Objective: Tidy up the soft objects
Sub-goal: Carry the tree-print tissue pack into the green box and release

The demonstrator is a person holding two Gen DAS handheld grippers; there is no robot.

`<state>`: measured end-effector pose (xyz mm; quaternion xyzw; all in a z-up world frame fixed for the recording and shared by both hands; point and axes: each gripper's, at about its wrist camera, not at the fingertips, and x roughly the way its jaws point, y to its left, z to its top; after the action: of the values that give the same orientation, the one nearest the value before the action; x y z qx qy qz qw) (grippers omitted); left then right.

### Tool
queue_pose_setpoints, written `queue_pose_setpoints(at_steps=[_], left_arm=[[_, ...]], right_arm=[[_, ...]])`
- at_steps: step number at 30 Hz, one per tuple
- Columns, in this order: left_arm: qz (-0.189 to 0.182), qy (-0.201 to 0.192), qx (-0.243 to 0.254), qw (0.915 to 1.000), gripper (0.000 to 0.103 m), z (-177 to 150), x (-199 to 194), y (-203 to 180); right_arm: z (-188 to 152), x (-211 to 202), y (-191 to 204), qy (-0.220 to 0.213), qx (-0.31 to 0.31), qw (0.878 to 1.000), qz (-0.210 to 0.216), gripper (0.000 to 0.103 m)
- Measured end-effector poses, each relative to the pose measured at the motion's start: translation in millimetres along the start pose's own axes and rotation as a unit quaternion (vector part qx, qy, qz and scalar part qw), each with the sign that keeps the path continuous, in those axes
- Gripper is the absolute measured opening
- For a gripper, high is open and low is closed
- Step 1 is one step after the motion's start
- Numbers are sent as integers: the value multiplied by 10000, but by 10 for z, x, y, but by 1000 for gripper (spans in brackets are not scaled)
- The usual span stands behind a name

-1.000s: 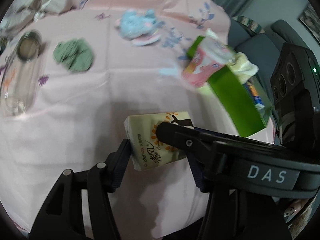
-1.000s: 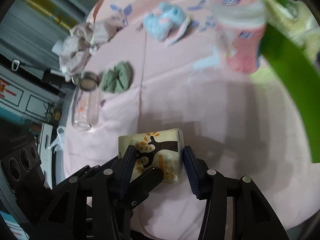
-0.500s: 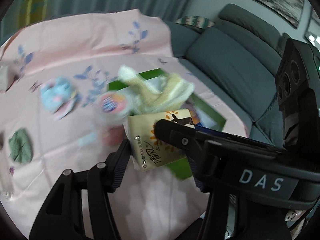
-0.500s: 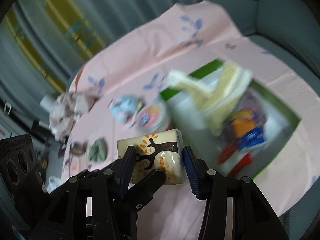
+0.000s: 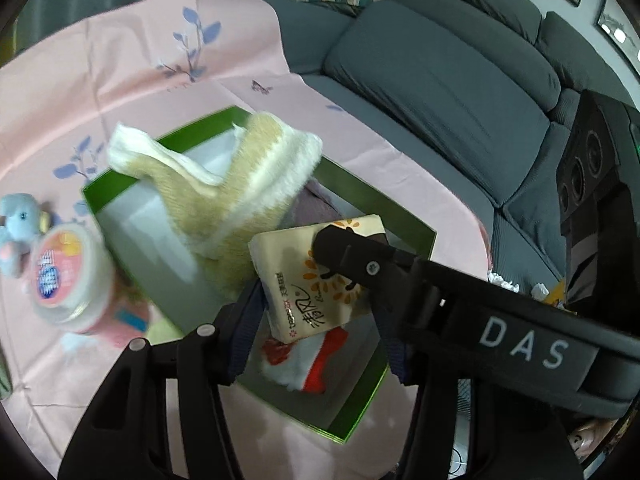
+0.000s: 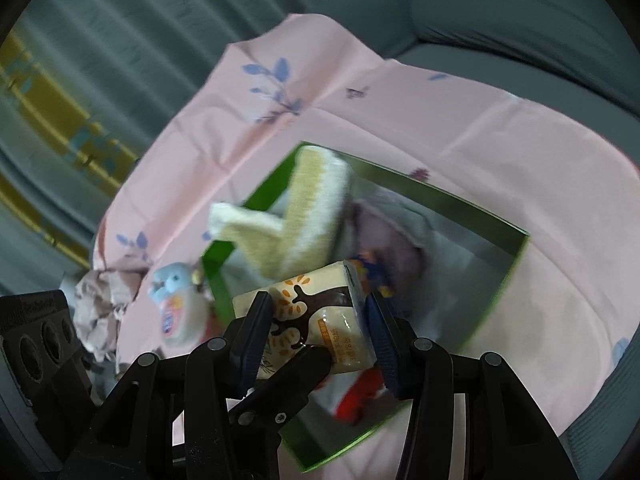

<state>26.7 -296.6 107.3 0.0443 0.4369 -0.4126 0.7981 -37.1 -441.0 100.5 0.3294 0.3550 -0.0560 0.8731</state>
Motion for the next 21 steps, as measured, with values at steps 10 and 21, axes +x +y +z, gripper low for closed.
queue_pose_setpoints(at_steps=[10, 21], left_arm=[[-3, 220, -36, 9998, 51, 21, 256, -117], [-42, 260, -47, 9996, 52, -10, 252, -183]], right_arm=[[53, 90, -280, -19, 396, 9991, -114, 51], [68, 90, -339, -55, 473, 9985, -252, 52]])
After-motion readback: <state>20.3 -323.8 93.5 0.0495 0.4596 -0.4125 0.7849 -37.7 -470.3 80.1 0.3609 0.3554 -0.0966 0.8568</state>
